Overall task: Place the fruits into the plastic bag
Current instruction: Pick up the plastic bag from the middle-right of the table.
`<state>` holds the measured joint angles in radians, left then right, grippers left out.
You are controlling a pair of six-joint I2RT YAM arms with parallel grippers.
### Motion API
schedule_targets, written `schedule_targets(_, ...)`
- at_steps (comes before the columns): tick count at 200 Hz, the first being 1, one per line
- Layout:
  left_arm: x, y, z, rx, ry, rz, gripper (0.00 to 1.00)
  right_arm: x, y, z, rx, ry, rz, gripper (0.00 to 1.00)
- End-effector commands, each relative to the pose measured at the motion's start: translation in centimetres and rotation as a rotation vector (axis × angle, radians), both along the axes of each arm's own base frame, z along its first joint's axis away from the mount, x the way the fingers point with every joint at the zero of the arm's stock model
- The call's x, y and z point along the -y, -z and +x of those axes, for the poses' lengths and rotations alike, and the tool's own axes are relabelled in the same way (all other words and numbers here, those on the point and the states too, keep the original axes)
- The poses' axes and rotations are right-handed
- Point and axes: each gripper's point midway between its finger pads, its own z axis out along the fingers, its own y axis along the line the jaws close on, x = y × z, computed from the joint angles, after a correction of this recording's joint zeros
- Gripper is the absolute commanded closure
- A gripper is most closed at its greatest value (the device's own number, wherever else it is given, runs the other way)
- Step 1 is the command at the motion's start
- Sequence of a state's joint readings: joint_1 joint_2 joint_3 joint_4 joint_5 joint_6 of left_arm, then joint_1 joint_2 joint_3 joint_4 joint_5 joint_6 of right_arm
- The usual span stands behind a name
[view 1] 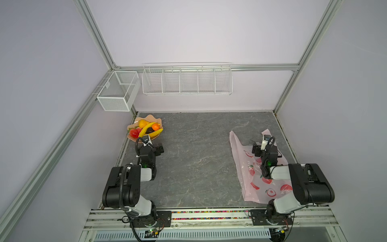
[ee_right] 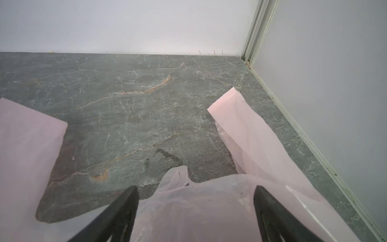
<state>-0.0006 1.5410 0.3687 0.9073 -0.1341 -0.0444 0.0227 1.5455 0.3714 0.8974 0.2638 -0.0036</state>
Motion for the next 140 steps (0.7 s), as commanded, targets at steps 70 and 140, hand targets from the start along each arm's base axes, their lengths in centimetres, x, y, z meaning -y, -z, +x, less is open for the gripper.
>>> schedule_targets(70, -0.15, -0.59, 0.30, 0.023, -0.010, -0.007, 0.01, -0.08, -0.57, 0.00, 0.019, -0.006, 0.009, 0.12)
schedule_targets(140, 0.45, -1.11, 0.25, 0.034, 0.028, -0.001, 0.01, -0.39, -1.17, 0.09, 0.031, -0.023, 0.005, 0.12)
